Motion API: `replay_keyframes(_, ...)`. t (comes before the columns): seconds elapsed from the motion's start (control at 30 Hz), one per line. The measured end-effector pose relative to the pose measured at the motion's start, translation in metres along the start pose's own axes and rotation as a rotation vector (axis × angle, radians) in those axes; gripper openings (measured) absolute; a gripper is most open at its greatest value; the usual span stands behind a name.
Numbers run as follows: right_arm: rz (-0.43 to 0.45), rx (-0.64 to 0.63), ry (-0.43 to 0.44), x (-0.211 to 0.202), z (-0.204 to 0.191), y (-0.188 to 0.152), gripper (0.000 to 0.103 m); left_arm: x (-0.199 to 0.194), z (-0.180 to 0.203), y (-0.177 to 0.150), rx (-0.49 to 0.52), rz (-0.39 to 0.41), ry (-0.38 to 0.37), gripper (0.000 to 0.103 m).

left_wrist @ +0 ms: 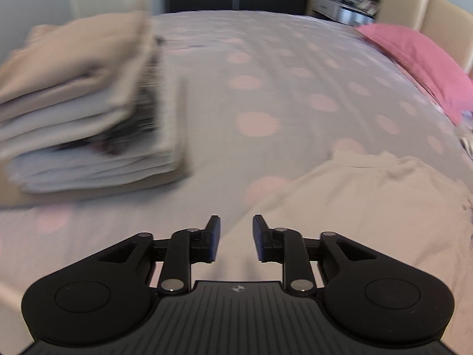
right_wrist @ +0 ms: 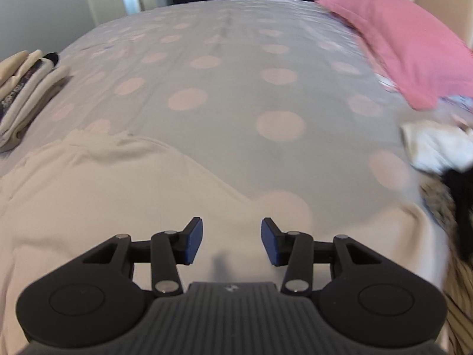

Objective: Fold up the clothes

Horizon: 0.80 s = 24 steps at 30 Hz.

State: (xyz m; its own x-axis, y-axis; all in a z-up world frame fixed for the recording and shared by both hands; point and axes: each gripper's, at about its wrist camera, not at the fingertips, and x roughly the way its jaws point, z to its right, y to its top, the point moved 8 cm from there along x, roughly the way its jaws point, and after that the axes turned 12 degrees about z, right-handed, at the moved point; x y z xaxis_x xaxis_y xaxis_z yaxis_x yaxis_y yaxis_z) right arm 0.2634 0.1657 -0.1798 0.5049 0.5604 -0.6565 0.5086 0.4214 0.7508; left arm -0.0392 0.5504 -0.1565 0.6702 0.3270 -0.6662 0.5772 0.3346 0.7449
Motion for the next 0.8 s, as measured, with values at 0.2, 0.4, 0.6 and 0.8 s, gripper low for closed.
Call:
replay_keyframes(0.2, -0.003, -0.051, 0.059, 0.057, -0.021, 0.021, 0.050, 0.062, 0.034, -0.002, 0.080, -0.050, -0.038, 0.031)
replay_keyframes(0.4, -0.011, -0.064, 0.116, 0.108, -0.036, 0.037, 0.050, 0.101, 0.032, -0.011, 0.005, -0.075, -0.069, 0.031)
replay_keyframes(0.6, -0.033, -0.081, 0.155, 0.130, -0.055, 0.027, 0.040, 0.101, 0.030, -0.016, -0.038, -0.031, -0.089, 0.025)
replay_keyframes(0.8, -0.002, -0.148, 0.129, 0.116, -0.071, 0.030, 0.011, 0.083, 0.044, -0.010, 0.029, 0.031, -0.032, 0.006)
